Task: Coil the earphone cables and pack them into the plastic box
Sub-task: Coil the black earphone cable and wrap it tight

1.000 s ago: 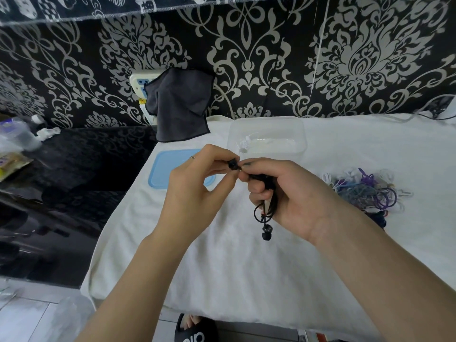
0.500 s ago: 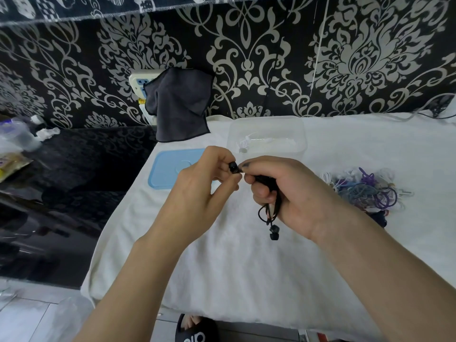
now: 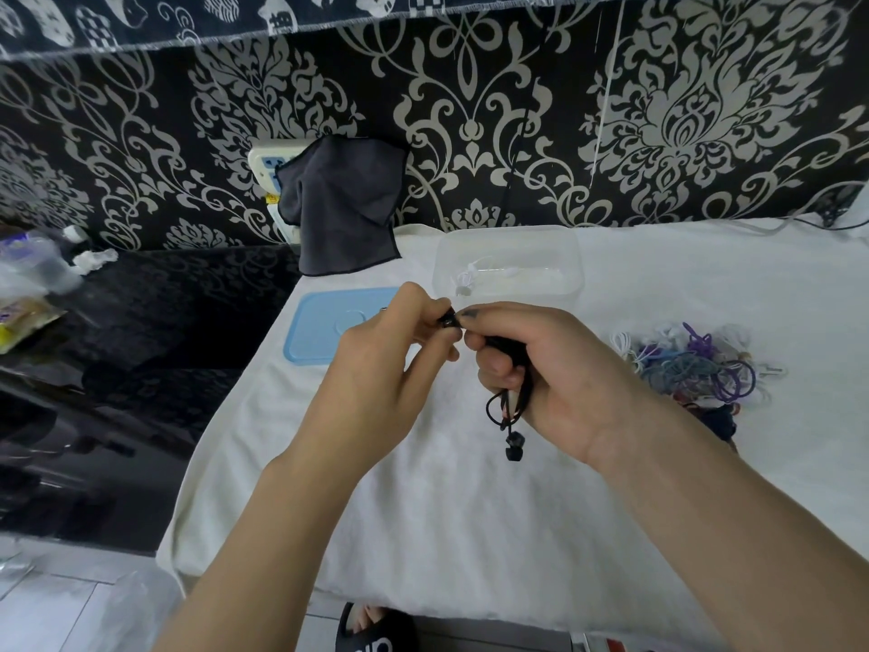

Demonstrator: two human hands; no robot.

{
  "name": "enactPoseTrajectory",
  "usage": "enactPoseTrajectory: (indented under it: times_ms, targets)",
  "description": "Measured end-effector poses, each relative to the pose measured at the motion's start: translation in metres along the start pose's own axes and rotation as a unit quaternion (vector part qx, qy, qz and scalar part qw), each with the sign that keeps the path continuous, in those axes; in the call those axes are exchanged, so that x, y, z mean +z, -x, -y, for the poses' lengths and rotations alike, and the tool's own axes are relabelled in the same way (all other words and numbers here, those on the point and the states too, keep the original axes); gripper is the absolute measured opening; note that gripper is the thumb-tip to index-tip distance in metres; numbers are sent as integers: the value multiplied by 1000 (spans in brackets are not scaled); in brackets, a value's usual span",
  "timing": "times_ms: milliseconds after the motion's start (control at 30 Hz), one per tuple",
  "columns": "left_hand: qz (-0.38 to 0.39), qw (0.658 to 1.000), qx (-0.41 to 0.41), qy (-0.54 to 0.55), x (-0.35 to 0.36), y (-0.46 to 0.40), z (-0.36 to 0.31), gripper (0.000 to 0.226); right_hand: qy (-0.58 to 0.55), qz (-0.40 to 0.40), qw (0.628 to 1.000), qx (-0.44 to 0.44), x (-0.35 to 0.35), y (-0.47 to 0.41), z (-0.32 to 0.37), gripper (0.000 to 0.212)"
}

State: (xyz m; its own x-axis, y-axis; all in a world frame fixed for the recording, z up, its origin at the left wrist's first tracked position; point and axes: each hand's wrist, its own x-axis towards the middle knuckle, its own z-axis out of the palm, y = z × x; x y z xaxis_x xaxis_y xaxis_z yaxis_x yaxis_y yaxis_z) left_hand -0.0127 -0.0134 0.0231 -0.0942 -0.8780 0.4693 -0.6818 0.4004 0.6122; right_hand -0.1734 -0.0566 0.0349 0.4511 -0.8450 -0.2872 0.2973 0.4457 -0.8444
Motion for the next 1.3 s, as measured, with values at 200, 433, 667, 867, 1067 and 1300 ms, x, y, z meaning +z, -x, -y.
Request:
enactPoseTrajectory:
  times_ms: [200,433,667,867,1067,1300]
  targets:
    - [-22,1000,6,-6,2,-2,-1,13,-26,-3,999,-25,4,3,-2,19]
    - [-40,999,-20,4,2,-3,-9,28,-7,-32,998,-45,5,6,-1,10]
    - [-62,995,-44,67,1,-2,-15,19,34,-59,996,-61,4,6,2,8]
    - [-72,992,-47,88,2,-4,-16,18,28,-54,996,-59,3,6,3,6]
    - [-73,991,-34,105,1,-5,-17,16,46,-59,994,-81,1,4,3,8]
    - [-70,990,-65,105,6,-10,-17,18,51,-60,993,-84,-1,1,6,6]
